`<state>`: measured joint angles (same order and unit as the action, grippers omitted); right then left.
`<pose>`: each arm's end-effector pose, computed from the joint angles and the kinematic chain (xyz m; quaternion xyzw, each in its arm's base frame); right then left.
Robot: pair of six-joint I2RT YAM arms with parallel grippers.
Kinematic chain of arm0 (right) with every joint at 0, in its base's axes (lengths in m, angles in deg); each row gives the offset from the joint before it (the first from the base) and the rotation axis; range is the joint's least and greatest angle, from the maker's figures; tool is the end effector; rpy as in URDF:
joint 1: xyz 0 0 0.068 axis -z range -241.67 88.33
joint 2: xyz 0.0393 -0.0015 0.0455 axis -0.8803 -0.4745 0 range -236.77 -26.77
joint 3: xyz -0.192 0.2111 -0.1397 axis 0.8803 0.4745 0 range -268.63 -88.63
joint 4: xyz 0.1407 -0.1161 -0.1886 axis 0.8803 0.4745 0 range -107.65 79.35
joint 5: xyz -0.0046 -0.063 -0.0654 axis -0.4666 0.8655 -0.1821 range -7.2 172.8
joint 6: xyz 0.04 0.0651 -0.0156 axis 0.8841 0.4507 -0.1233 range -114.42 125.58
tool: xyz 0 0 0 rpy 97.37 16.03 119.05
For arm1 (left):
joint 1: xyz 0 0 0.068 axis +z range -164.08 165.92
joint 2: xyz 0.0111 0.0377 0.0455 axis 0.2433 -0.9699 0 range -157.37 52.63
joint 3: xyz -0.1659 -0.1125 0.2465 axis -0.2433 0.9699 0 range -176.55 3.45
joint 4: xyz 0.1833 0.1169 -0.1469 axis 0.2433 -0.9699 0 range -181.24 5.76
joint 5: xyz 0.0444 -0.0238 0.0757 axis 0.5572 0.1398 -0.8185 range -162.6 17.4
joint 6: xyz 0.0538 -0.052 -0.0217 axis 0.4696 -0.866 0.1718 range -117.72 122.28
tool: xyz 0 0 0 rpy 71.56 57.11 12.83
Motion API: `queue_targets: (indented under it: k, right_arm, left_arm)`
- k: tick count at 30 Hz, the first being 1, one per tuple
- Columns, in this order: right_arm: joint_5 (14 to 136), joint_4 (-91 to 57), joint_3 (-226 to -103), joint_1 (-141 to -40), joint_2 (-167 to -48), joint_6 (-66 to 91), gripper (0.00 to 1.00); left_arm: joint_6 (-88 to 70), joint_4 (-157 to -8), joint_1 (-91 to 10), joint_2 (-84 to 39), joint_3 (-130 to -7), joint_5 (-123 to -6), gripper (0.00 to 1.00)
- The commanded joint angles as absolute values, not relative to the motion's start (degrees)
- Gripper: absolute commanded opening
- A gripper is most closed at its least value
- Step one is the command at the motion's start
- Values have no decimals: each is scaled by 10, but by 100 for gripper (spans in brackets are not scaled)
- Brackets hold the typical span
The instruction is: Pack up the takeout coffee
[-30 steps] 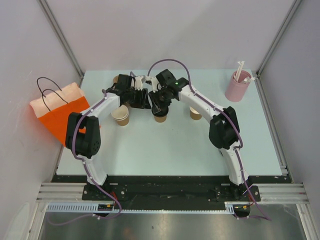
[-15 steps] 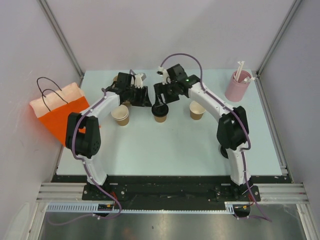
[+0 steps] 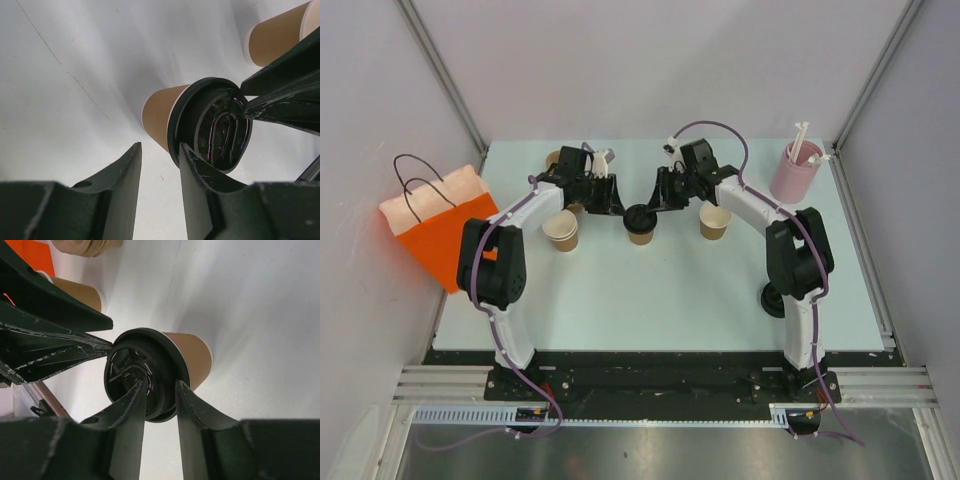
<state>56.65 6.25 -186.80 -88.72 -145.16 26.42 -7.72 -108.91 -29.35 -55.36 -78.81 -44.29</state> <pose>0.4455 0.2602 0.2645 -0.1366 0.8909 0.3444 0.2625 0.4238 -0.1484 0.2537 0.1247 0.9075 -0.2964 0.2702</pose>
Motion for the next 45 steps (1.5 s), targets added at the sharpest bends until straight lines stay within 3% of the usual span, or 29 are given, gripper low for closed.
queue_targets:
  k: [1, 7, 13, 18, 45]
  right_arm:
    - [534, -20, -1832, -874, -1420, 312, 33]
    - [545, -45, -1784, -862, -1388, 329, 31]
    - [547, -32, -1799, -870, -1378, 318, 38]
    - [570, -21, -1783, -855, -1367, 326, 29]
    - [527, -34, -1730, -862, -1418, 330, 23]
  left_arm:
    - [-91, -1085, -296, -553, -803, -425, 40]
    - [-91, -1083, -296, -552, -799, -422, 40]
    - [-91, -1084, -297, -549, -798, -421, 40]
    - [-90, -1083, -296, -543, -793, -418, 40]
    - [-83, -1078, -302, -550, -750, -408, 34]
